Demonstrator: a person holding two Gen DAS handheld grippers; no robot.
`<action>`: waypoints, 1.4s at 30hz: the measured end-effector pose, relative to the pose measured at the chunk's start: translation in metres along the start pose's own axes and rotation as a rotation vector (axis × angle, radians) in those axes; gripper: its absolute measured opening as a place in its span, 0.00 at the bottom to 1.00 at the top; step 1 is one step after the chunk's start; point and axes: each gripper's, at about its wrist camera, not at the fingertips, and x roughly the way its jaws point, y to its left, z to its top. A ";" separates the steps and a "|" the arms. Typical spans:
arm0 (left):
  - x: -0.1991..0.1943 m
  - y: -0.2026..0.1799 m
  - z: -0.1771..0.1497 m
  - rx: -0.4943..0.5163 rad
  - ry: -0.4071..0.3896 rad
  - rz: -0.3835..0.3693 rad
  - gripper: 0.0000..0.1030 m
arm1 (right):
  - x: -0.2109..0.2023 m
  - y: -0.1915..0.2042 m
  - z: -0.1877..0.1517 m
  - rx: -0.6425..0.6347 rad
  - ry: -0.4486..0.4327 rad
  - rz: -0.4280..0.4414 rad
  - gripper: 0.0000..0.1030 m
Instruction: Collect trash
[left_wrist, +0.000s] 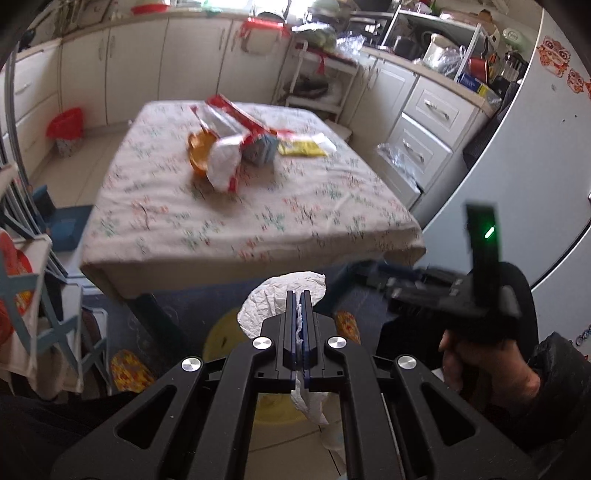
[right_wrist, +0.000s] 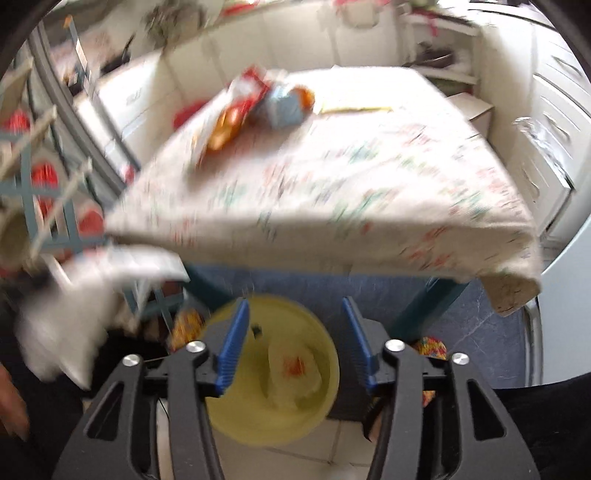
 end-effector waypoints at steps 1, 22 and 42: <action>0.006 -0.001 -0.002 0.003 0.017 -0.001 0.02 | -0.005 -0.003 0.002 0.020 -0.024 0.009 0.52; 0.046 -0.024 -0.015 0.151 0.053 0.272 0.86 | -0.028 -0.016 0.009 0.100 -0.123 0.060 0.56; 0.034 0.000 -0.008 0.009 -0.013 0.304 0.92 | -0.024 -0.012 0.009 0.091 -0.114 0.062 0.59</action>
